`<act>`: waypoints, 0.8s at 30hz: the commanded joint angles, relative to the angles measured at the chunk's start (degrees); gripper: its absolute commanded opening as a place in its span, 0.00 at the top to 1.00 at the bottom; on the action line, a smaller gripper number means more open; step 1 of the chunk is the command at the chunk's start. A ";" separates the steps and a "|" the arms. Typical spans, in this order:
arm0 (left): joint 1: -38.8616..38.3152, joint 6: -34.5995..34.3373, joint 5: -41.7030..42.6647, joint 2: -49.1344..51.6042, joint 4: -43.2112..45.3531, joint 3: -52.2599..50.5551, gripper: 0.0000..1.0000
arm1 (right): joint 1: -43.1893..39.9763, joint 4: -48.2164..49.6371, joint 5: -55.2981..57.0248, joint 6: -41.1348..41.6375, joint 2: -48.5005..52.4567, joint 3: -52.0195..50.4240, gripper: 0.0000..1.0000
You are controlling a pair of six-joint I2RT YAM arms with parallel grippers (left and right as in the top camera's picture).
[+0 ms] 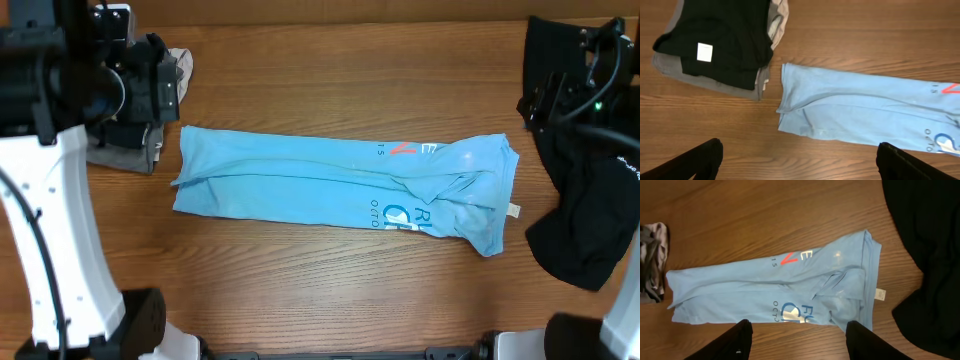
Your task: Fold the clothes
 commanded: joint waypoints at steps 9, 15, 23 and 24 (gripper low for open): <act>-0.39 -1.05 -0.74 -11.30 2.58 -23.78 0.00 | 3.04 0.35 -0.44 -0.04 -5.70 -5.79 0.27; -0.35 -1.99 -0.61 -11.26 14.29 -37.24 0.00 | 3.08 1.81 -0.46 -0.04 -5.70 -12.17 0.24; -0.35 -1.90 -0.42 -11.15 27.74 -52.50 0.00 | 3.08 7.28 -1.60 -0.02 -5.68 -21.20 0.20; -0.35 -1.90 -0.42 -10.97 29.38 -54.23 0.00 | 3.08 7.93 -2.01 -0.02 -5.66 -21.75 0.19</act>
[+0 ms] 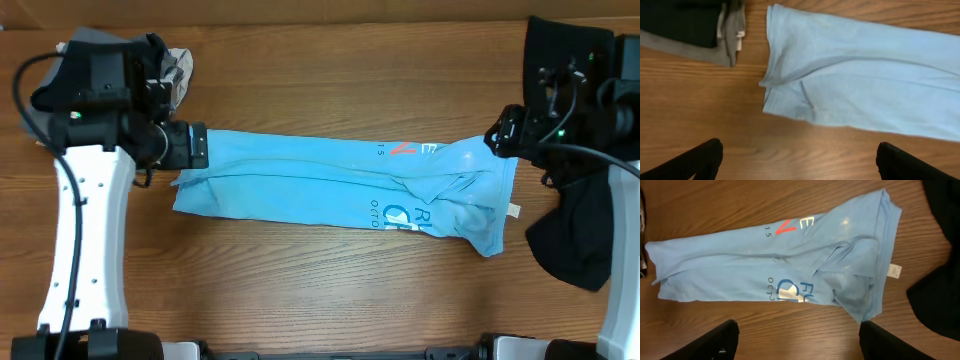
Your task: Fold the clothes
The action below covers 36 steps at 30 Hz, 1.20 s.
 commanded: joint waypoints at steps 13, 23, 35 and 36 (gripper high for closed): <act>-0.07 3.06 1.81 9.11 21.07 -19.56 0.00 | 0.22 3.82 -2.19 0.00 -0.09 -3.61 0.16; 3.63 6.82 -0.15 18.03 29.92 -19.56 0.00 | 0.22 3.96 -2.19 0.00 -0.09 -3.61 0.14; 4.17 8.15 3.52 25.00 34.45 -19.56 0.04 | 0.22 4.02 -2.21 0.02 -0.07 -3.85 0.14; 4.17 8.15 4.24 25.40 34.62 -19.56 0.05 | 0.22 4.09 -2.21 0.02 -0.07 -3.85 0.14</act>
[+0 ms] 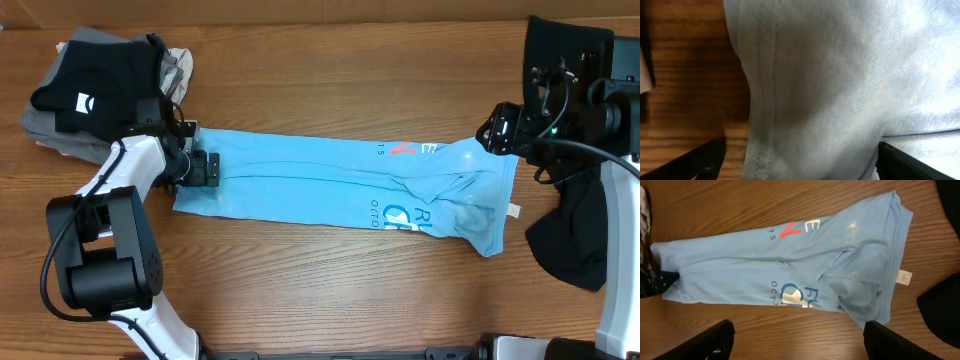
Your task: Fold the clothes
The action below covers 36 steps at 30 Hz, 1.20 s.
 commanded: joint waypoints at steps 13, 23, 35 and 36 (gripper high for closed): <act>0.39 0.66 2.71 8.55 -2.08 -0.22 0.96 | 0.22 1.31 -0.52 0.24 -0.31 -0.70 0.15; 1.29 -0.15 3.23 2.86 -11.82 8.11 0.96 | 0.22 9.35 -7.54 0.22 0.24 -13.20 0.79; -0.57 2.89 5.38 -7.67 -21.79 16.76 0.96 | 0.22 39.26 -10.75 7.41 0.24 -43.45 0.96; -1.64 4.07 5.31 -8.52 -22.84 16.76 0.96 | 0.22 42.29 -10.75 8.44 0.24 -45.66 0.96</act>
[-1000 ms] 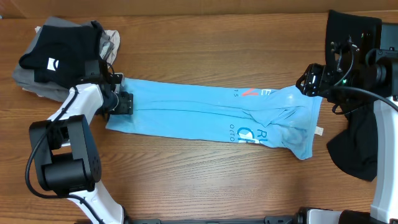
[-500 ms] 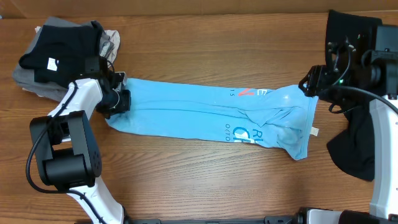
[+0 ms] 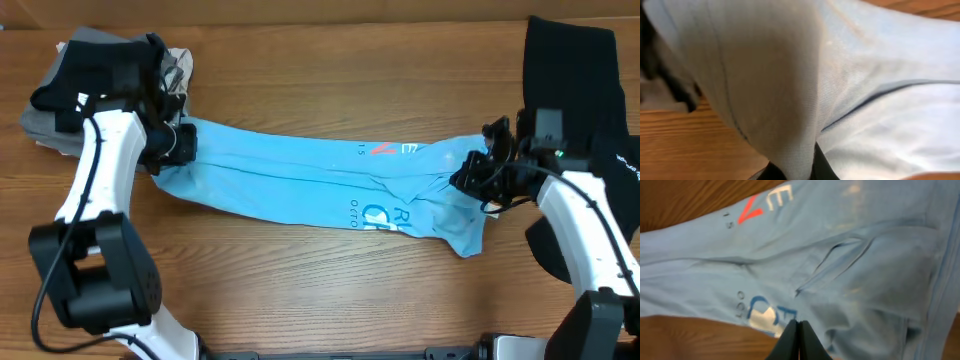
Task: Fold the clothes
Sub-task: 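Fold the left end of the strip rightward with the left gripper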
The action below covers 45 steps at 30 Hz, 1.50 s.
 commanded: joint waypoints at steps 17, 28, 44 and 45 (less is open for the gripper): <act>-24.39 3.08 -1.77 -2.69 2.10 1.33 0.96 | 0.22 8.15 -1.01 4.79 -0.28 -7.58 0.96; -34.64 -2.69 -1.11 3.67 10.16 1.33 0.96 | 0.22 7.98 -0.98 4.74 -0.28 -7.58 0.96; -39.91 -7.82 6.43 5.73 15.76 1.33 0.55 | 0.22 8.00 -0.55 4.74 -0.28 -7.58 0.95; -39.98 -7.82 6.84 5.70 15.98 1.36 0.52 | 0.22 8.00 -0.55 4.74 -0.28 -7.58 0.95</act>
